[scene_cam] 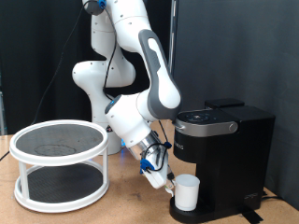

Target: Make a cup of coffee with the keurig machine

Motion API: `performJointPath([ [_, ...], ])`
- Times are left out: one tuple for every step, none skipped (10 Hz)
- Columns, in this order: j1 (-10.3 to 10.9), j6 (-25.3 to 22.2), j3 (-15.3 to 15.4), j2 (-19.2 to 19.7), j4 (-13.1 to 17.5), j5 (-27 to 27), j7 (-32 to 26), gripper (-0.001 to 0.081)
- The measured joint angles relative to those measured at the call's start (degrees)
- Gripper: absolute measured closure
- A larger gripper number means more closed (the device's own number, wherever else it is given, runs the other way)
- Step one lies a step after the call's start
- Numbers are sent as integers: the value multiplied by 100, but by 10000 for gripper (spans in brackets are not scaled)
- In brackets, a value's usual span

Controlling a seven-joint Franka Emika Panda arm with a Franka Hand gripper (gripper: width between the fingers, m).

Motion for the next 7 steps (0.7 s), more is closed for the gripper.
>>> performJointPath([
  [-29, -110, -13, -21, -26, -6, -10, 282],
  [-93, -327, -40, -89, -93, -45, -55, 282],
  [-183, -592, -84, -222, -210, -162, -69, 118],
  [-281, -876, -147, -404, -361, -375, -22, 118],
  [-361, -1094, -219, -593, -507, -610, 62, 85],
  [-437, -1241, -279, -781, -652, -866, 219, 85],
  [-499, -1356, -344, -964, -783, -1134, 394, 73],
])
